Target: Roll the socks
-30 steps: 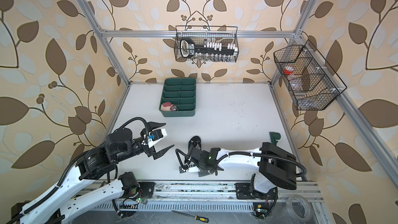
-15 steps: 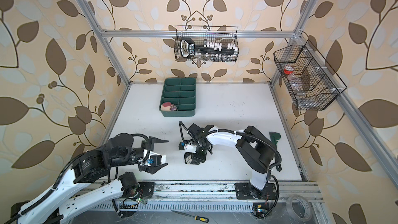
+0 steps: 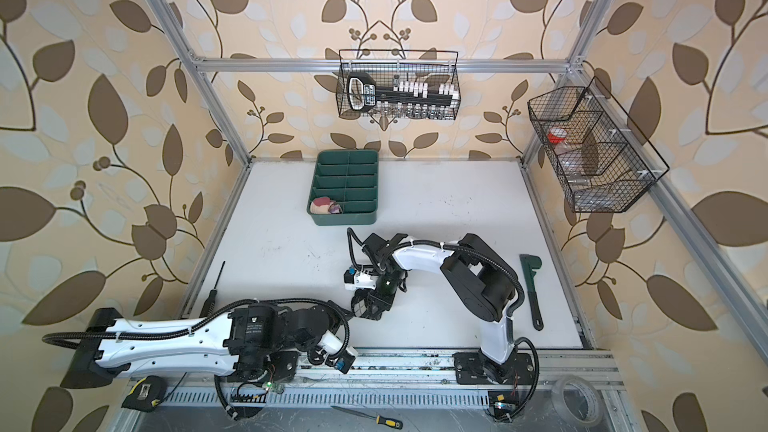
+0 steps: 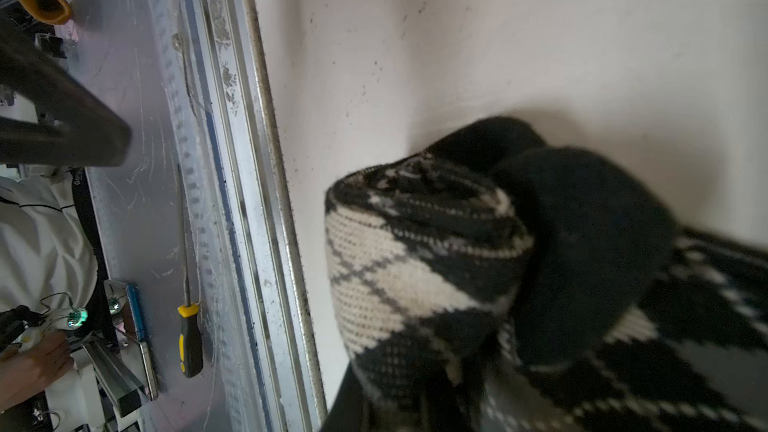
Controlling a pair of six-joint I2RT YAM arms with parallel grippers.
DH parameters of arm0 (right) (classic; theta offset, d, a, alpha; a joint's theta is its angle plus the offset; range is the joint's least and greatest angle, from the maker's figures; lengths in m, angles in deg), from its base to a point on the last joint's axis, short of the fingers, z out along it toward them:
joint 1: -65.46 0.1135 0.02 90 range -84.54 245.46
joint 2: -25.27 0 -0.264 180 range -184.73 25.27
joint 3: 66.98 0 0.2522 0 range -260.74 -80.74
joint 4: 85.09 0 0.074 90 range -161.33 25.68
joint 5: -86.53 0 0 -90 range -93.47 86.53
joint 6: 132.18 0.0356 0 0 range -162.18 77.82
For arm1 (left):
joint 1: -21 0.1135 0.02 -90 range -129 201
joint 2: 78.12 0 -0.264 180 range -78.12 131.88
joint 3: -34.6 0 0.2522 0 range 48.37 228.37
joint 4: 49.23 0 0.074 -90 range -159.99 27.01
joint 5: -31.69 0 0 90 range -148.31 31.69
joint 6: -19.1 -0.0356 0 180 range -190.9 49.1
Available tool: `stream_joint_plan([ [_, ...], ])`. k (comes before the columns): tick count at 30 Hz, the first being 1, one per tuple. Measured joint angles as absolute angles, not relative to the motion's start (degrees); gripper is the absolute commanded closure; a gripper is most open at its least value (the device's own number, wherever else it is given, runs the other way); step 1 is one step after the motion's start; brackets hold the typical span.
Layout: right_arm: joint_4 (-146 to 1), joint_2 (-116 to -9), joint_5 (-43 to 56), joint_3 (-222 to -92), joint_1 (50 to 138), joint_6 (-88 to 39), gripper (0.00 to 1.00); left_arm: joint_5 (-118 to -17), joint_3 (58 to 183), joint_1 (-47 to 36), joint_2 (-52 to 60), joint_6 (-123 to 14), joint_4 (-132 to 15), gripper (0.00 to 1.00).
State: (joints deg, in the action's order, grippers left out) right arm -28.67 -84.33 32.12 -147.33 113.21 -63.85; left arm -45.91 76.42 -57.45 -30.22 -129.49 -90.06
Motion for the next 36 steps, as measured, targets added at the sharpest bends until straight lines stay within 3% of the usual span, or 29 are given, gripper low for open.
stream_joint_plan([
  [12,-27.97,-84.86,34.00,-147.20,112.42,-64.22,0.94,-36.35,72.79,-58.20,-13.92,-128.24,-73.23,0.46],
  [24,-27.58,-84.86,34.64,-146.96,112.42,-64.42,0.94,-30.19,72.79,-58.20,-5.54,-124.15,-66.59,0.51],
  [36,-26.66,-84.84,34.92,-146.61,112.27,-65.60,0.94,-25.78,74.82,-58.53,1.56,-119.37,-62.74,0.92],
])
